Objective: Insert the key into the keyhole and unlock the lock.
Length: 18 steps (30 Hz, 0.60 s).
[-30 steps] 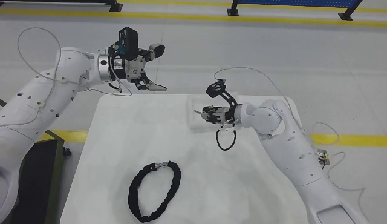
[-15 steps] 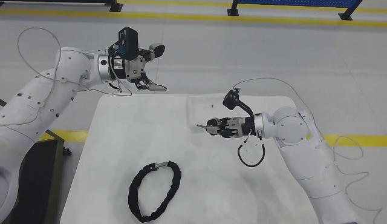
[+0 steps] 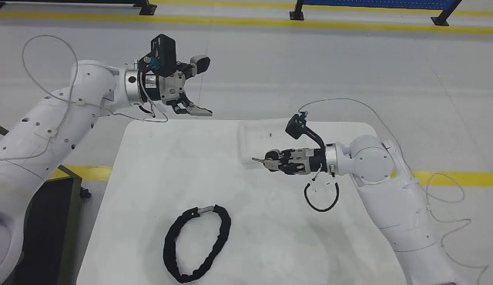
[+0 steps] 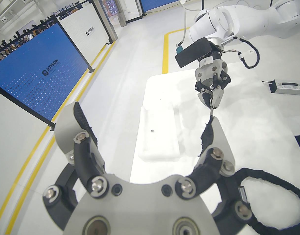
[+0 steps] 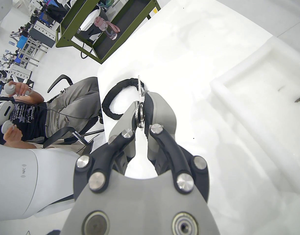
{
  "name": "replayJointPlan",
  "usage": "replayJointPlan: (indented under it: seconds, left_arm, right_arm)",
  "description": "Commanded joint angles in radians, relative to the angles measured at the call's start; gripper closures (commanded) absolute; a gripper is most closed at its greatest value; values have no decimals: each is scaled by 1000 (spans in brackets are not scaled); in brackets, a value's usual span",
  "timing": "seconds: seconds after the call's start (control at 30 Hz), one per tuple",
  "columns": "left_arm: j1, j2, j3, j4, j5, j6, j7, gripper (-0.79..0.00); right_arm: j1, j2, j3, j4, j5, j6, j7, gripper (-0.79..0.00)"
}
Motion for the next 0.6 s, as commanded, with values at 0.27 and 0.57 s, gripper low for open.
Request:
replayJointPlan:
  seconds: [0.27, 0.57]
  left_arm:
    - [114, 30, -18, -22, 12, 0, -103, -785]
    - [258, 118, 0, -68, 124, 0, 35, -785]
  right_arm:
    - [0, 0, 0, 0, 0, 0, 0, 0]
    - [0, 0, 0, 0, 0, 0, 0, 0]
